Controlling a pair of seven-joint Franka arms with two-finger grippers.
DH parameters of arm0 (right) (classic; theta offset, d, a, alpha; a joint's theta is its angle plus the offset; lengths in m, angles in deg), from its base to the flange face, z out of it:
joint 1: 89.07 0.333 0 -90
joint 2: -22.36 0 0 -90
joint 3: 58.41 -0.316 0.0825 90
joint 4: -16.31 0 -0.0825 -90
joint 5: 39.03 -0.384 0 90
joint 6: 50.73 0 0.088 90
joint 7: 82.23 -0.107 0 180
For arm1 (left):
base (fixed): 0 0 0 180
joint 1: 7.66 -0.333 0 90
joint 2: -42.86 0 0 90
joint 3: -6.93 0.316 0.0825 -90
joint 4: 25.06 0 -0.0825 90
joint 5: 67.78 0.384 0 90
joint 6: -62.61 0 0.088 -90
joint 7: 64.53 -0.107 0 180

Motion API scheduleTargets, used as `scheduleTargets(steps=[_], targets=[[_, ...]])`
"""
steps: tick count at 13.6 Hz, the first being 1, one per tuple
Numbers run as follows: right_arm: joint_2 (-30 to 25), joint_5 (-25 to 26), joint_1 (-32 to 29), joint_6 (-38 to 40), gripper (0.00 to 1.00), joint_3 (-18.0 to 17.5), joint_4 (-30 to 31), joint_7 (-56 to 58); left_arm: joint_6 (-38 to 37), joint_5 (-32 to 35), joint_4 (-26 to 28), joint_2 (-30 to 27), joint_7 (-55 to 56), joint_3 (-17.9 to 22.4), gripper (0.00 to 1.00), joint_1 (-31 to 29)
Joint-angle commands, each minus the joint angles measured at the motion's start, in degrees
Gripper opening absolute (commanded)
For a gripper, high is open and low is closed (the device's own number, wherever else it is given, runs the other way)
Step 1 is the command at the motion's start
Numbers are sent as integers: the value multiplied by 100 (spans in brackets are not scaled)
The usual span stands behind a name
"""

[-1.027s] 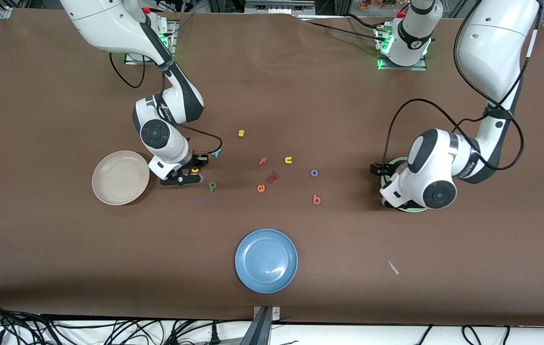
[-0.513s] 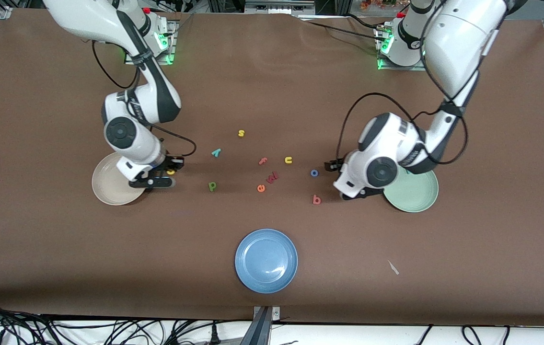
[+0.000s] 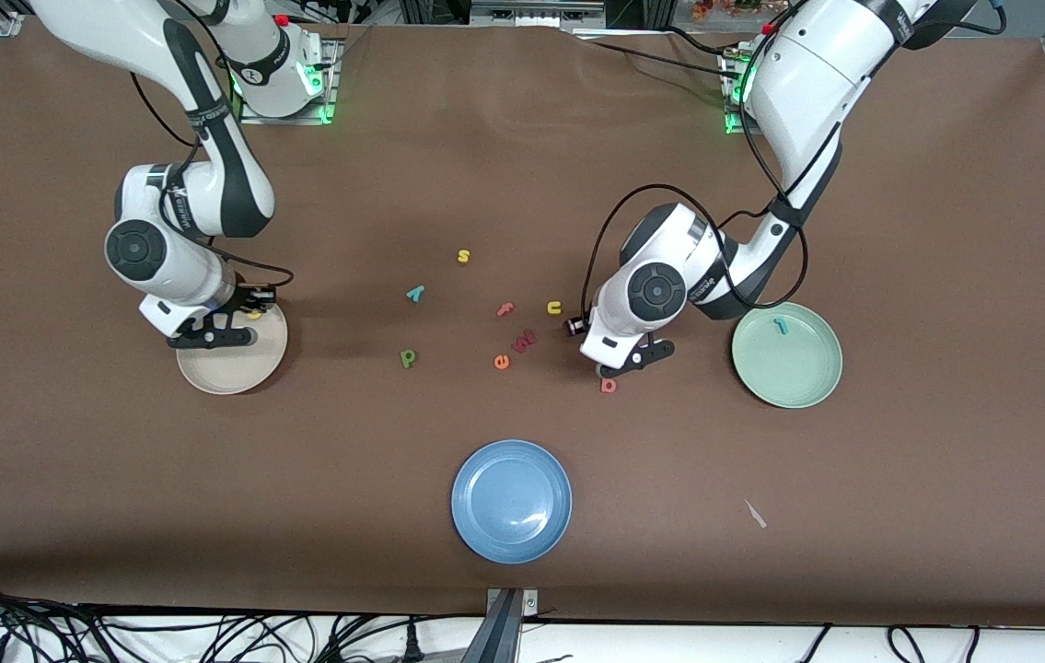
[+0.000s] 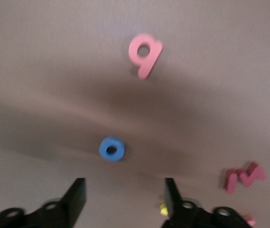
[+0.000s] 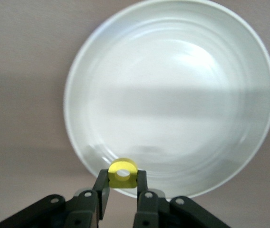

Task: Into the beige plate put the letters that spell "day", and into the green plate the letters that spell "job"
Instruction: 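Drop the a on the beige plate while the left gripper reaches o, then grasp the blue o with the left gripper while the right gripper reaches y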

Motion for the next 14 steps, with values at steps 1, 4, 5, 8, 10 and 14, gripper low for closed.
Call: scheduleTargets(steps=[1,4,5,8,10,14], targets=[[28,-145,-54,-82,98,101,78,260,153,551,95,14,56,59,64,-39],[64,-698,-2,-3,100,40,-45,198,215,721,105,102,109,59,64,-13],[64,-778,33,23,100,31,-72,102,224,722,105,137,118,50,64,-22],[99,-1007,191,15,100,-284,-186,-1019,259,704,183,172,214,50,64,-13],[169,-1016,253,-47,100,-688,-300,-2177,434,704,245,207,223,50,62,-4],[414,-1016,717,-100,100,-989,-721,-4148,496,704,385,181,223,58,32,-13]])
